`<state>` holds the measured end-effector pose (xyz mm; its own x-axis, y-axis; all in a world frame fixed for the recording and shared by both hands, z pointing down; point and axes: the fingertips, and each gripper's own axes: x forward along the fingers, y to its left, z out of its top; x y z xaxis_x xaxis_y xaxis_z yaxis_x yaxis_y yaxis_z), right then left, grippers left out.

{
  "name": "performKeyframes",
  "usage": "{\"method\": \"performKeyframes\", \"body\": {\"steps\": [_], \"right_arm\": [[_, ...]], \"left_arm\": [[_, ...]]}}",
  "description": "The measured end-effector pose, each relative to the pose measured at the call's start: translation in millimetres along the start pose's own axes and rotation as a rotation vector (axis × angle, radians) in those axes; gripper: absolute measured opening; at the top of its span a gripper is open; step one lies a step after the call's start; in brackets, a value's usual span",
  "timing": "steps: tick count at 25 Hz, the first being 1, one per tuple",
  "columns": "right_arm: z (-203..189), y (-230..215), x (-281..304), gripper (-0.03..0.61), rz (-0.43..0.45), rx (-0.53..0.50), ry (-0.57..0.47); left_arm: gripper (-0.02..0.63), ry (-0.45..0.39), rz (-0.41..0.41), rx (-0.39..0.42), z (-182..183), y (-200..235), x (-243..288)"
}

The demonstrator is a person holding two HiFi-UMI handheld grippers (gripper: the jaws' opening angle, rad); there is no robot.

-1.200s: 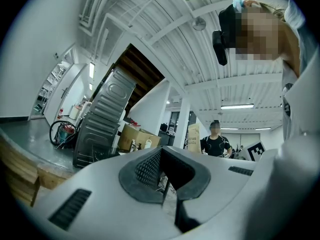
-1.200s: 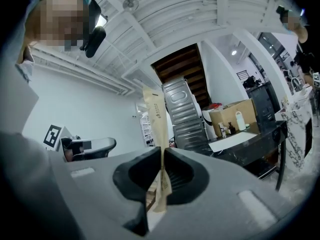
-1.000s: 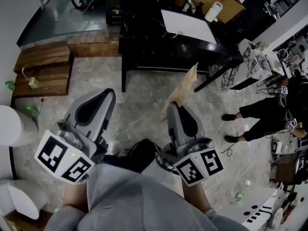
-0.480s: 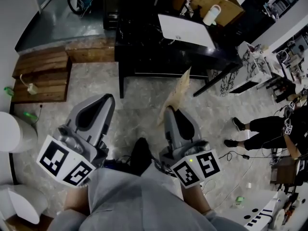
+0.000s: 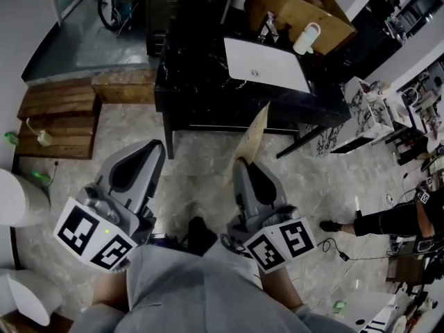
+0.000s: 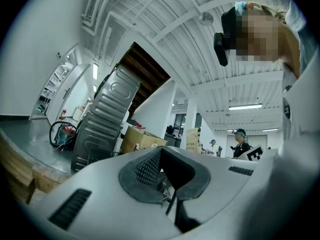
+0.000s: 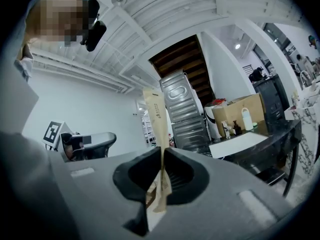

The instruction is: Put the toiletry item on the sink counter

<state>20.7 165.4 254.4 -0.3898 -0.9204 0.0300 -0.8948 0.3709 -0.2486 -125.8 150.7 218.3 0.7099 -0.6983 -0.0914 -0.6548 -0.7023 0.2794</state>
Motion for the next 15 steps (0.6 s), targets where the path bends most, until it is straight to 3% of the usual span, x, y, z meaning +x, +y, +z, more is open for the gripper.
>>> {"method": "performKeyframes", "body": {"steps": [15], "right_arm": [[42.3, -118.6, 84.4, 0.024, 0.126, 0.005, 0.015]], "left_arm": [[0.005, -0.029, 0.113, 0.037, 2.5, 16.7, 132.4]]}}
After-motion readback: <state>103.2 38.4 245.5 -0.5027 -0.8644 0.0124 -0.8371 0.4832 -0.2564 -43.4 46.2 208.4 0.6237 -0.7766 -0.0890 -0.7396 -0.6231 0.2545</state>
